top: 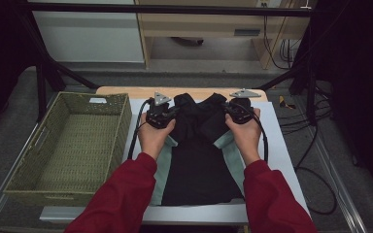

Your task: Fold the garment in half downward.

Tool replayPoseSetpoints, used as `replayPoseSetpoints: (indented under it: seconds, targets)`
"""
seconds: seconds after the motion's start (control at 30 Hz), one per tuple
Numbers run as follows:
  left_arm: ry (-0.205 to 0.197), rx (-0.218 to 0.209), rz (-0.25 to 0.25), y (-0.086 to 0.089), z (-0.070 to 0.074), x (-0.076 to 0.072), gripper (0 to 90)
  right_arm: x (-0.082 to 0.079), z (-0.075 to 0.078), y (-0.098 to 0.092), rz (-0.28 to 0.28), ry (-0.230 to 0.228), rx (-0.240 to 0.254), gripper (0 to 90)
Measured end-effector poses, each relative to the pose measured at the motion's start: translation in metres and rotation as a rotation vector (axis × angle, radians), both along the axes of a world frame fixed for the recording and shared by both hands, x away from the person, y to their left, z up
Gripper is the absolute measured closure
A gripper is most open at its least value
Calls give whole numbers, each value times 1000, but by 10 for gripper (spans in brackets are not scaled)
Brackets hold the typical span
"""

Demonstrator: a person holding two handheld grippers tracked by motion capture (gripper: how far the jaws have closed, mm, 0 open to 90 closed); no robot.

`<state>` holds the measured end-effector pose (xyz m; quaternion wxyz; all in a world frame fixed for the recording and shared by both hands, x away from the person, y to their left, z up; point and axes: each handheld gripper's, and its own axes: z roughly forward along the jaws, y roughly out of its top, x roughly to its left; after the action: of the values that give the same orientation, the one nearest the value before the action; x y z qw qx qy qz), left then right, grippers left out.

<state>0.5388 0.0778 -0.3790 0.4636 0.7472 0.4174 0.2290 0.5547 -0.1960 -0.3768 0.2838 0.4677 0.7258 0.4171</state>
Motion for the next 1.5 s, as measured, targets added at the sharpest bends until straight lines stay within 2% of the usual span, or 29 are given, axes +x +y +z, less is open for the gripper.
replayPoseSetpoints:
  seconds: [0.53, 0.93, 1.27, 1.5]
  targets:
    - [18, 0, -6, -3, -13, -13, 843, -8, -19, -1, -8, 24, 18, 857]
    - [13, 10, -8, -4, -20, -16, 843, -12, -24, 1, 6, 24, 22, 858]
    - [23, -4, -6, -2, -31, -15, 843, -15, -35, 0, 10, 38, 12, 858]
    - [28, -20, -15, -1, -36, -20, 843, -21, -41, -1, 11, 42, 37, 858]
